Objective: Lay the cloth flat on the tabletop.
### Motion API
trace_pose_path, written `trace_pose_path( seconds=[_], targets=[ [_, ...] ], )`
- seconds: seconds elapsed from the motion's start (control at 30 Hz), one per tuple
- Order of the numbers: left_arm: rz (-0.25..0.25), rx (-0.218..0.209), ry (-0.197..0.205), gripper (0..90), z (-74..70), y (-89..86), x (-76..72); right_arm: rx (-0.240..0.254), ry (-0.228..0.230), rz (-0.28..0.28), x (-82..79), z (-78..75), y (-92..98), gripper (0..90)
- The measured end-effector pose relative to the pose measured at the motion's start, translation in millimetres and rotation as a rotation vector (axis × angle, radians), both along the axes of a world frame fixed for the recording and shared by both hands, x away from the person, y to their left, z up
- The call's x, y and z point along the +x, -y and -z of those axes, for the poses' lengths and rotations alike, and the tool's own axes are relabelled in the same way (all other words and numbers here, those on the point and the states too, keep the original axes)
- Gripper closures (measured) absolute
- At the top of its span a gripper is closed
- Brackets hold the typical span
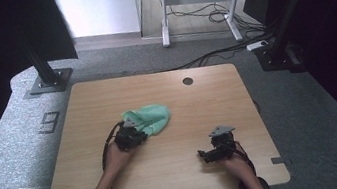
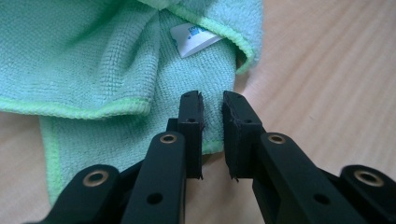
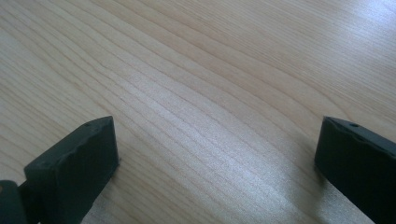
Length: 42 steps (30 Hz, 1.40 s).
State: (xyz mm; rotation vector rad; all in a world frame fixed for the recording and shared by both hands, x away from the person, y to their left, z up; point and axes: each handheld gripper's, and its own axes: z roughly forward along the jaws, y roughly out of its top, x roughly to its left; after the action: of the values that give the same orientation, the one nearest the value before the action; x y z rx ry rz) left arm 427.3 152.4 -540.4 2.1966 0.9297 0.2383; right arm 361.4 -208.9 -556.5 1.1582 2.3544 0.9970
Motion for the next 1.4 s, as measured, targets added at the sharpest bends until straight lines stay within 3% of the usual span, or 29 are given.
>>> trace_pose_path(
  seconds=[0.47, 0.6, 0.8, 0.87, 0.93, 0.97, 1.07, 1.23, 1.4],
  targets=[
    [0.045, 0.008, -0.022, 77.4, -1.9, -4.9, -34.9, 0.004, 0.007, -0.003, -0.5, -0.3, 0.3, 1.6],
    [0.047, -0.005, -0.005, 75.5, 0.1, -6.4, -40.2, 0.005, 0.004, 0.003, -1.4, -0.3, -0.5, 1.5],
    [0.052, -0.036, 0.015, 72.9, 3.9, -9.6, -42.7, -0.016, -0.017, -0.031, -1.7, -2.4, -2.8, 0.8],
    [0.045, -0.054, 0.027, 73.0, 6.0, -10.8, -44.0, -0.016, -0.02, -0.024, -0.9, -3.6, -2.4, 5.1],
    [0.046, -0.045, 0.036, 72.4, 5.9, -9.6, -45.0, 0.005, -0.028, -0.018, 0.5, -6.5, -0.5, 13.4],
    [0.046, -0.033, 0.049, 72.0, 5.9, -7.9, -46.2, 0.028, -0.04, -0.018, 2.0, -8.0, 1.3, 15.5],
    [0.048, -0.029, 0.053, 70.9, 5.8, -7.3, -46.6, 0.029, -0.044, -0.022, 3.1, -8.7, 1.7, 17.5],
    [0.049, -0.032, 0.051, 70.1, 5.9, -7.3, -46.4, 0.039, -0.073, -0.072, 6.6, -12.6, -5.7, 26.0],
    [0.047, -0.033, 0.049, 69.3, 5.9, -6.9, -46.9, 0.037, -0.073, -0.12, 10.2, -18.0, -19.0, 29.6]
  ],
)
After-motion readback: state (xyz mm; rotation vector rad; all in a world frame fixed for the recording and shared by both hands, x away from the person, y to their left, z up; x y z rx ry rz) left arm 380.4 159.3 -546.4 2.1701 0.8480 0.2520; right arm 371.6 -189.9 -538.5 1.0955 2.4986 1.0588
